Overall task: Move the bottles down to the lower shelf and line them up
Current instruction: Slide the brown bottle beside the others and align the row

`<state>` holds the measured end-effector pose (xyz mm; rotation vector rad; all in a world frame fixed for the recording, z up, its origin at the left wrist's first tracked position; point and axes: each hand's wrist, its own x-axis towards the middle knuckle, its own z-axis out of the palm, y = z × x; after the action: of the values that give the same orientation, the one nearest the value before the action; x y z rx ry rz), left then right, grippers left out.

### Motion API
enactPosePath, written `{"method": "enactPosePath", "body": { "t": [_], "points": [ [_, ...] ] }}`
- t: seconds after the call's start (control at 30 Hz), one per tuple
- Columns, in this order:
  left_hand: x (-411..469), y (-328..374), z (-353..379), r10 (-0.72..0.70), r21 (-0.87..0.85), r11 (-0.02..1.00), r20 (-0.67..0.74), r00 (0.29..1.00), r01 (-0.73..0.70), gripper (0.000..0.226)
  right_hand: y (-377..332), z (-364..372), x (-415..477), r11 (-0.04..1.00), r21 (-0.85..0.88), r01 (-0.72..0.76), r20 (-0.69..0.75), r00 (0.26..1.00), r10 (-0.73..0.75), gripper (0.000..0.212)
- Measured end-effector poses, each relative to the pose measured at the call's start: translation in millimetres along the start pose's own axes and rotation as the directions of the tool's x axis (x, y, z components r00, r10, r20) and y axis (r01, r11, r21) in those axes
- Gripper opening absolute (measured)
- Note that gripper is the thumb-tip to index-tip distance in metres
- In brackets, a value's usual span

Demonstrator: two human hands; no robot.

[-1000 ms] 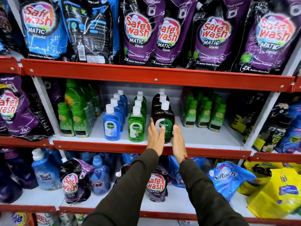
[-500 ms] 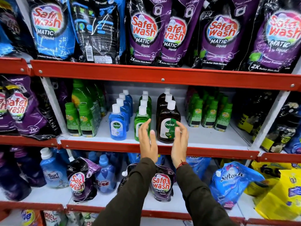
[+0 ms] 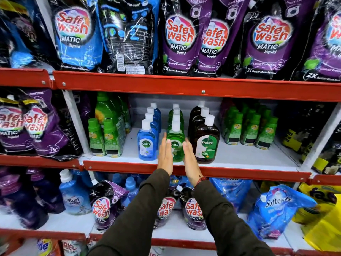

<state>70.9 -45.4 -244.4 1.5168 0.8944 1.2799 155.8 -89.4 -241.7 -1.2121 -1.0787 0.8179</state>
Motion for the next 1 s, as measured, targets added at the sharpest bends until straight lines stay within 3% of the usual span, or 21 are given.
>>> {"method": "enactPosePath", "body": {
  "t": [0.17,0.3,0.53,0.63,0.73,0.87,1.0],
  "points": [
    [-0.6,-3.7,-4.4,0.017,0.004,1.0,0.022,1.0,-0.017,0.052,2.9,-1.6,-1.2,0.999,0.009,-0.038,0.02,0.999,0.037,0.083],
    [-1.1,-4.1,-8.6,0.021,0.006,1.0,0.05,0.999,-0.021,0.052,3.8,-0.6,0.1,0.998,-0.019,-0.053,0.028,0.998,0.054,0.086],
    [-4.8,-4.2,-11.4,0.016,-0.02,1.0,0.056,0.998,-0.015,0.063,6.5,-0.6,-3.0,0.997,-0.071,-0.005,-0.008,1.0,0.004,0.07],
    [-13.5,-11.0,-17.0,0.066,-0.047,0.997,-0.051,0.997,-0.068,0.058,11.0,5.2,-12.0,0.992,-0.085,0.096,-0.199,0.974,-0.112,0.052],
    [-21.9,-18.9,-36.2,0.156,-0.036,0.985,-0.254,0.955,-0.171,0.043,16.5,17.1,-19.6,0.987,-0.002,0.16,-0.332,0.931,-0.152,0.03],
    [-10.9,-21.6,-66.0,0.219,0.025,0.972,-0.453,0.864,-0.233,0.046,11.7,46.9,-16.6,0.995,0.061,0.084,-0.143,0.987,-0.074,0.029],
    [11.6,-19.6,-89.3,0.013,-0.006,1.0,-0.338,0.941,-0.015,0.05,11.8,78.0,-4.4,1.0,0.0,-0.024,-0.009,1.0,0.024,0.05]
  ]
}}
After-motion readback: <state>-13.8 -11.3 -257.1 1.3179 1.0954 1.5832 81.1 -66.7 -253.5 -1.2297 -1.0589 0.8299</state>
